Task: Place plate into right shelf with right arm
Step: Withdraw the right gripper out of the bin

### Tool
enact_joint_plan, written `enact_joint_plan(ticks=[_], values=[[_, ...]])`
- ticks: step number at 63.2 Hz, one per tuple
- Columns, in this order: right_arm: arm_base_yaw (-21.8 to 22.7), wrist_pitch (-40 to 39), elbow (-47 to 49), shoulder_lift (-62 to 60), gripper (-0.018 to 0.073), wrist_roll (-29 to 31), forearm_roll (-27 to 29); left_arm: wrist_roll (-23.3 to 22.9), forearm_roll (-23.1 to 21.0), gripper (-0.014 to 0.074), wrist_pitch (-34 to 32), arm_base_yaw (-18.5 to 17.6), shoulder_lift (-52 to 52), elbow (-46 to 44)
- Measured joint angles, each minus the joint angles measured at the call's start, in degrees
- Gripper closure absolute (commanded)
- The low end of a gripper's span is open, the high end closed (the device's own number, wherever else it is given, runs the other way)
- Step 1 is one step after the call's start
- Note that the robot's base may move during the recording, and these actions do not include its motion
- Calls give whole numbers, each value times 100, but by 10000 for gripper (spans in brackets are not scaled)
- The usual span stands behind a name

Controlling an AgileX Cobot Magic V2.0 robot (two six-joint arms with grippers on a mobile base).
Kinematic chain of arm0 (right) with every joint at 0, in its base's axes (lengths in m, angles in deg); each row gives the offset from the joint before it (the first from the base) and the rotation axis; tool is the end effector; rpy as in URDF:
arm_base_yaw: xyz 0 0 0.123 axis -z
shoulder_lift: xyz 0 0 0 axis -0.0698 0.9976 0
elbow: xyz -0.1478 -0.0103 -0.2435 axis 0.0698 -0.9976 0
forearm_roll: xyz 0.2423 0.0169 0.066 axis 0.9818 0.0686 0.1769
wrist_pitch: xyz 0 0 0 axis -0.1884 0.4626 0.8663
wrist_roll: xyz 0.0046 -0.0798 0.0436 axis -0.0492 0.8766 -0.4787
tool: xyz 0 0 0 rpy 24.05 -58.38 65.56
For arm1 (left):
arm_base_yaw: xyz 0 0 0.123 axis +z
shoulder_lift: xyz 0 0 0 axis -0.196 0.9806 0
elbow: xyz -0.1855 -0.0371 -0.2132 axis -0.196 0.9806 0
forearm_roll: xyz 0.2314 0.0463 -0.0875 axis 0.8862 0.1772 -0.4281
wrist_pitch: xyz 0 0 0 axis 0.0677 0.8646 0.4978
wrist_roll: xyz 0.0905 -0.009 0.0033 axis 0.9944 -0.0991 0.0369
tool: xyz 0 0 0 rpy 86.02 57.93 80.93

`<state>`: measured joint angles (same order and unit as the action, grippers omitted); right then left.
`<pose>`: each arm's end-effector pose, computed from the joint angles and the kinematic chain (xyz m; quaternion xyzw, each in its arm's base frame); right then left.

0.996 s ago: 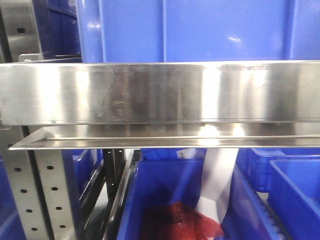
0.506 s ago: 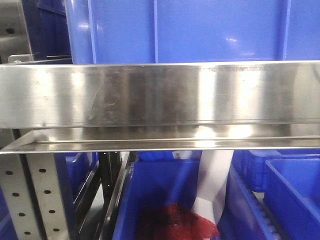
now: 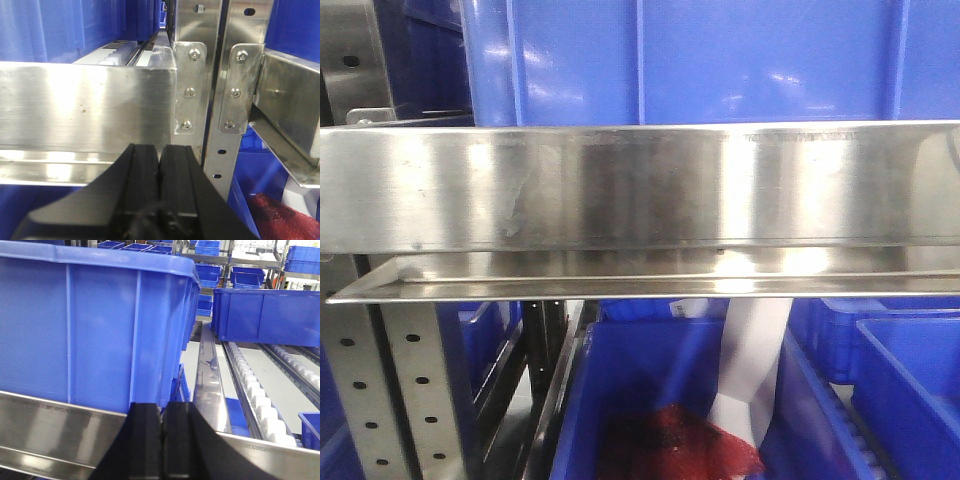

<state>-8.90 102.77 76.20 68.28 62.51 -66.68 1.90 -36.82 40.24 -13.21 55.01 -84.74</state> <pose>0.0409 0.0069 0.2712 -0.0738 0.6956 0.0668 0.7114 0.0559 -0.0026 0.1906 0.0194 0.7300 -0.0105 0.6831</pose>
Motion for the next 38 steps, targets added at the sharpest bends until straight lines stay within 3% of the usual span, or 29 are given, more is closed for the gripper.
enact_joint_plan(ticks=[21, 38], values=[[98, -104, -24, -9, 505, 0, -17, 0, 0, 643, 0, 0, 0, 0], [1292, -1558, -1013, -247, 505, 0, 139, 0, 0, 643, 0, 0, 0, 0]])
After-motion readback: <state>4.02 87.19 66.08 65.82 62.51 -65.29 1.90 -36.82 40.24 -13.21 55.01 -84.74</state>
